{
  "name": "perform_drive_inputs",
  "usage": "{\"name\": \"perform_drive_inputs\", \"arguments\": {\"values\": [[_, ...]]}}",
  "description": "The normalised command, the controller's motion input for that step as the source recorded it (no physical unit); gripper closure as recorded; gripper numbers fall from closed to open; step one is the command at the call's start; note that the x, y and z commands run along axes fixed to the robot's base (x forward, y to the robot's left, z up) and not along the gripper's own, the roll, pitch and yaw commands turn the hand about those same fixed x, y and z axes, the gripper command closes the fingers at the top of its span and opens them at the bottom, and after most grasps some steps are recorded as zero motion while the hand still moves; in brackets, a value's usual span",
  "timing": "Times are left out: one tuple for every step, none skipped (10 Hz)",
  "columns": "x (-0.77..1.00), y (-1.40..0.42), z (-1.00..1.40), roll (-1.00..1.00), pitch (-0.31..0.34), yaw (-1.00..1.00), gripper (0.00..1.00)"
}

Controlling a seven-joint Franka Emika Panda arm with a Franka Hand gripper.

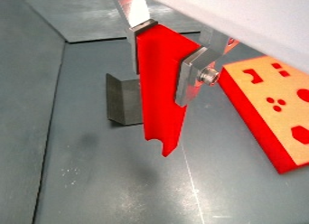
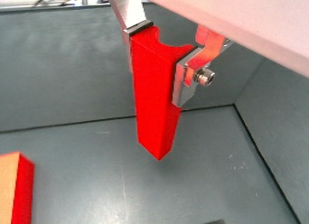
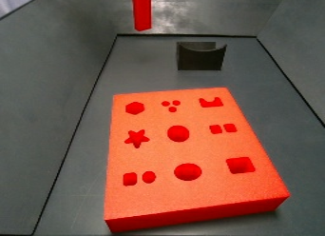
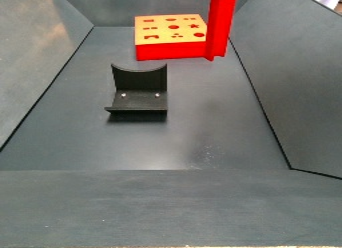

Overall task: Pick up the arch object. Move up. Rotate the arch object. Move to above the board. Insert the arch object.
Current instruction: Rotate the arch object.

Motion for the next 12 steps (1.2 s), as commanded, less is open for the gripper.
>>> {"name": "perform_drive_inputs", "arguments": {"values": [[0.0,0.0,0.0,0.0,0.0,-1.0,1.0],[0.0,0.0,0.0,0.0,0.0,-1.0,1.0],[0.0,0.0,0.0,0.0,0.0,-1.0,1.0],[0.0,0.0,0.0,0.0,0.001,-1.0,1.0],[0.0,0.01,0.0,0.0,0.001,-1.0,1.0],[0.0,0.01,0.0,0.0,0.001,-1.0,1.0],[0.0,0.01,0.0,0.0,0.001,-0.75,1.0],[0.0,0.01,0.0,0.0,0.001,-0.44,1.0],[0.0,0.01,0.0,0.0,0.001,-0.33,1.0],[0.0,0.0,-1.0,-0.2,0.001,-0.19,1.0],[0.01,0.0,-1.0,-0.19,-0.016,-0.13,1.0],[0.03,0.0,-1.0,-0.19,-0.028,-0.1,1.0]]}}
